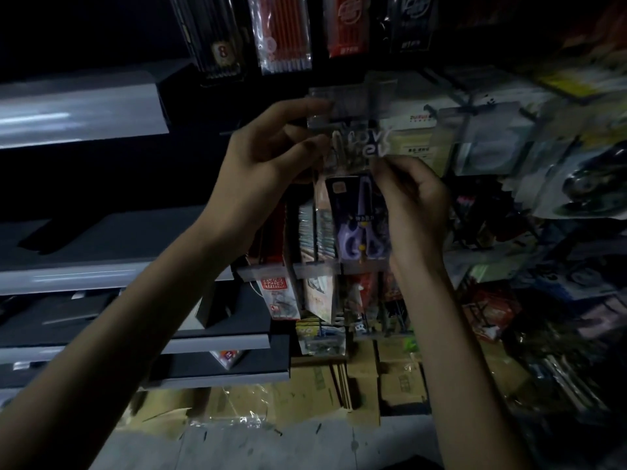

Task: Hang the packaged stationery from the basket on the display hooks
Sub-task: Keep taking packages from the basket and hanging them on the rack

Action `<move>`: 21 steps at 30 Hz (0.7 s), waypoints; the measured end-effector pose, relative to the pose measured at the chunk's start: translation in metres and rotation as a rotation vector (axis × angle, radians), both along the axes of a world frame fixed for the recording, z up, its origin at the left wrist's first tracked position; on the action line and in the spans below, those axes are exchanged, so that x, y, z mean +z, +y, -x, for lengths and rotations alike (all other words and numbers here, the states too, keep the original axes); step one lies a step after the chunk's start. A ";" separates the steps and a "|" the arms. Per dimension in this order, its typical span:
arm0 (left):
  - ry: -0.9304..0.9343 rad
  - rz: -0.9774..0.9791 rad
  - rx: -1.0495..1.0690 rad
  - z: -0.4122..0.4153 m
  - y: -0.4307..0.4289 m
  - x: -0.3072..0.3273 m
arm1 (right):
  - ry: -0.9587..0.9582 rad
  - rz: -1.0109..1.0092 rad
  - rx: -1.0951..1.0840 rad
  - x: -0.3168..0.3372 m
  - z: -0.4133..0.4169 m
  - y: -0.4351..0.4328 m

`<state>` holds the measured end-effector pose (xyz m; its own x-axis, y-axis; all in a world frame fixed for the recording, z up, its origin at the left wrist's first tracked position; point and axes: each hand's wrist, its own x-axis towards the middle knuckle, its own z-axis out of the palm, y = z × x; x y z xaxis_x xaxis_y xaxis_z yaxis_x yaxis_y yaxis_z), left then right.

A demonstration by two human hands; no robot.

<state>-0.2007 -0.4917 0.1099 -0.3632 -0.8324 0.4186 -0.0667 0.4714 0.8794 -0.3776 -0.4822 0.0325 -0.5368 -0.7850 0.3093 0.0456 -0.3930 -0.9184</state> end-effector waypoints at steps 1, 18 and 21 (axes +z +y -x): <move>-0.020 0.004 0.002 -0.002 0.000 0.001 | -0.007 0.012 0.005 0.002 0.000 -0.002; -0.028 0.061 -0.035 -0.007 -0.008 -0.002 | 0.070 0.057 0.000 0.011 -0.007 -0.029; -0.038 0.073 -0.032 -0.007 -0.008 -0.003 | 0.053 0.053 0.005 0.010 -0.009 -0.031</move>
